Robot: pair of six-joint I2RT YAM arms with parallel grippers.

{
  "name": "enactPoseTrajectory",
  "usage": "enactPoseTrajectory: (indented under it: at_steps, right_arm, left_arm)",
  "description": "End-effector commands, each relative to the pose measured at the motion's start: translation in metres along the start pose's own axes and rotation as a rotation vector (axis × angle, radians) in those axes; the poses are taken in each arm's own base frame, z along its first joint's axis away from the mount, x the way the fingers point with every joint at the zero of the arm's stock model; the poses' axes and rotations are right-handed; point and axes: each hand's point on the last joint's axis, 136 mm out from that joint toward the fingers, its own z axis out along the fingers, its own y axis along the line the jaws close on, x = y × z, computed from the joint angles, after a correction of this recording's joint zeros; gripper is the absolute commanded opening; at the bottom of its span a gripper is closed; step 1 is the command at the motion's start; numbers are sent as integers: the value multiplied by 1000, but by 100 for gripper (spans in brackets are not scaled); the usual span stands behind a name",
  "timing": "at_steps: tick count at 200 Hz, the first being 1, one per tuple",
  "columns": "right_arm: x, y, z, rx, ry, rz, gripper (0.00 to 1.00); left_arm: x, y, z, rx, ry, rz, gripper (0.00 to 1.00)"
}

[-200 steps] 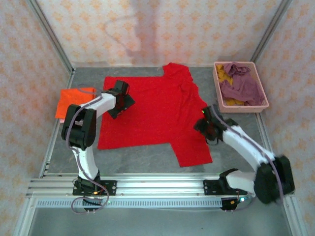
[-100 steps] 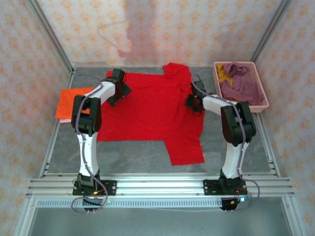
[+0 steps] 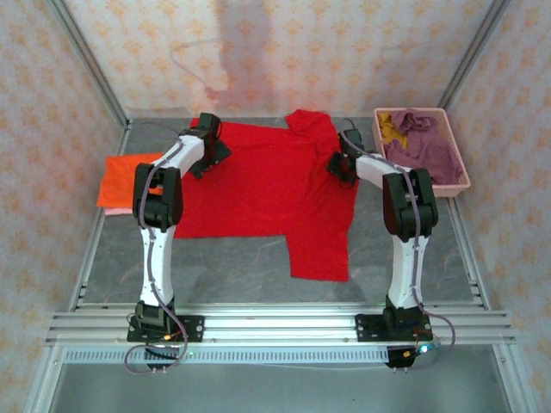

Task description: Fold and stack the t-shirts

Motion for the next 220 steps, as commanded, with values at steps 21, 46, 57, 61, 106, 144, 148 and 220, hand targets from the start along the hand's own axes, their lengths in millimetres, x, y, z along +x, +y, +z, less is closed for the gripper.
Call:
enactPoseTrajectory:
  at_steps: [21, 46, 57, 61, 106, 144, 148, 220]
  right_arm:
    - [-2, 2, -4, 8, 43, -33, 39]
    - [-12, 16, -42, -57, -15, -47, 45]
    - [-12, 19, -63, -82, -48, -62, 50]
    - [-11, 20, -70, -90, -57, -71, 51]
    - [26, -4, -135, -100, -103, -152, 71]
    - [46, -47, -169, -4, -173, -151, 93]
    - [46, -52, -171, 11, -182, -153, 96]
    - [69, -80, -181, -74, -194, -138, 100]
  left_arm:
    - [14, 14, 0, -37, 71, 17, 97]
    - [2, 5, -36, 31, 26, 17, 99]
    - [-3, 2, -56, 62, 2, 22, 100]
    - [-4, 3, -63, 68, -7, 25, 100]
    - [3, 47, -129, 64, -117, 22, 100]
    - [35, 124, -153, -37, -204, -13, 100]
    - [38, 133, -156, -50, -216, -17, 100]
    - [79, 230, -147, -57, -253, -233, 91]
